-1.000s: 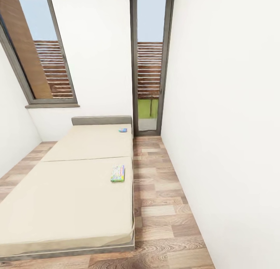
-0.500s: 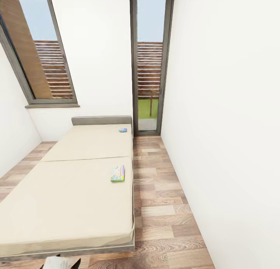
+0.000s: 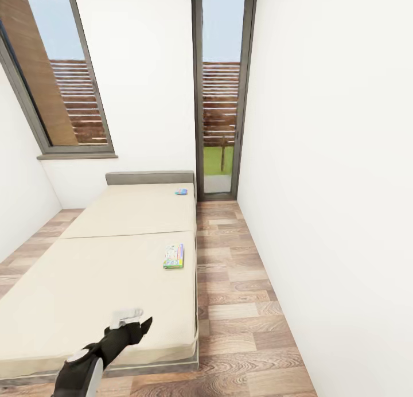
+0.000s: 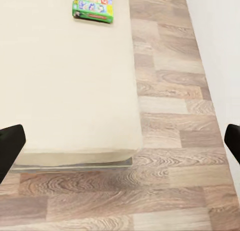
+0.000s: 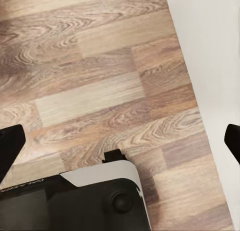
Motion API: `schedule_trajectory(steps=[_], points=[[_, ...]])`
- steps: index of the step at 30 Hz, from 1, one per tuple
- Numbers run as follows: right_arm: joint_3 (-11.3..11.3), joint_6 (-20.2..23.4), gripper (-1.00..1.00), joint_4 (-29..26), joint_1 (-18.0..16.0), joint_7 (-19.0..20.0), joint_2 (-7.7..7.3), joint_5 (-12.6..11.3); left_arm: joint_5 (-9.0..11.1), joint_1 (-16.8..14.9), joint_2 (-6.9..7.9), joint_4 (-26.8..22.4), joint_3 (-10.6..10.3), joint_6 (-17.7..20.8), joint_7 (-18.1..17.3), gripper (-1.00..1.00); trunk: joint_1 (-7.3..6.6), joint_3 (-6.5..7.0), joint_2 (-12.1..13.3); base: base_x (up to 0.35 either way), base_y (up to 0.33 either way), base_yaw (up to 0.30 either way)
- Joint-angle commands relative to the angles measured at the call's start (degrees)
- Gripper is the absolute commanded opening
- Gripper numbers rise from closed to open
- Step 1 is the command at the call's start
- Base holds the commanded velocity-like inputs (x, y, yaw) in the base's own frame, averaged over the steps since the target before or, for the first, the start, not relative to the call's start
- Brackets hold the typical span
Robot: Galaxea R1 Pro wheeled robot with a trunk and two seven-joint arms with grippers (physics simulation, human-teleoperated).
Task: Put all the toys in the child's room - the three board games (two on the bed and one on the table), the two jigsaw puzzles on the table, and the tennis ball on the table - inside the toy box on the table in the child's room.
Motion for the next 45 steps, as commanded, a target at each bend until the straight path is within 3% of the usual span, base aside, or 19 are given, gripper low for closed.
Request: schedule_trajectory(steps=[1,4,5,10,13,17,23,25,29,33,45], points=[[0.03,2.90,1.00,-3.65,-0.07,-0.19,-0.08,-0.64,-0.11,-2.86,-0.34,2.57,-0.86,0.95,2.30,1.00,0.03,-0.14,-0.13,0.000,0.000,0.000],[-0.06,8.69,1.00,-10.55,-0.31,-0.29,-0.38,-0.68,0.07,-7.32,-0.61,7.30,-2.36,1.41,6.40,1.00,0.03,-0.14,-0.13,0.000,0.000,0.000],[-0.12,12.60,1.00,-15.65,-0.65,-0.47,-0.50,-0.67,0.18,-10.30,-0.70,10.59,-3.05,1.57,8.72,1.00,0.03,-0.14,-0.13,0.000,0.000,0.000],[-0.16,22.65,1.00,-30.02,-3.33,-1.73,-0.52,-0.95,0.33,-19.81,-0.91,22.34,-4.01,1.45,12.71,1.00,0.03,-0.14,-0.13,0.000,0.000,0.000],[-0.13,25.22,1.00,-33.12,-5.16,-2.06,-0.24,-0.86,0.35,-22.74,-1.01,26.82,-4.13,0.41,13.28,1.00,0.03,-0.14,-0.13,0.000,0.000,0.000],[-0.04,27.97,1.00,-35.42,-8.36,-2.32,0.05,-0.48,0.38,-26.83,-1.18,32.41,-4.25,-3.98,13.78,1.00,0.03,-0.14,-0.13,0.000,0.000,0.000],[0.44,31.95,1.00,-37.18,-11.62,-2.54,0.16,-0.26,0.37,-28.62,-1.17,34.48,-4.26,-6.17,13.93,1.00,0.03,-0.14,-0.13,0.000,0.000,0.000],[0.20,31.32,1.00,-36.51,-10.96,-1.88,0.82,0.38,0.97,-27.96,-0.51,35.13,-4.00,-5.98,13.28,1.00,0.03,-0.13,-0.13,0.000,0.000,0.000],[0.26,32.02,1.00,-35.22,-9.66,-1.49,2.11,1.45,0.84,-26.66,-0.78,36.43,-4.00,-5.22,12.28,1.00,0.03,-0.13,-0.13,0.000,0.000,0.000],[0.41,33.30,1.00,-35.87,-10.33,-1.69,3.18,0.06,0.45,-27.33,-1.72,35.72,-4.00,-3.93,13.58,1.00,0.03,-0.13,-0.13,0.000,0.000,0.000],[0.48,35.82,1.00,-38.79,-14.20,-1.69,3.93,-1.42,0.53,-31.22,-1.80,31.86,-4.08,-0.09,14.82,1.00,0.03,-0.13,-0.13,0.000,0.000,0.000]])
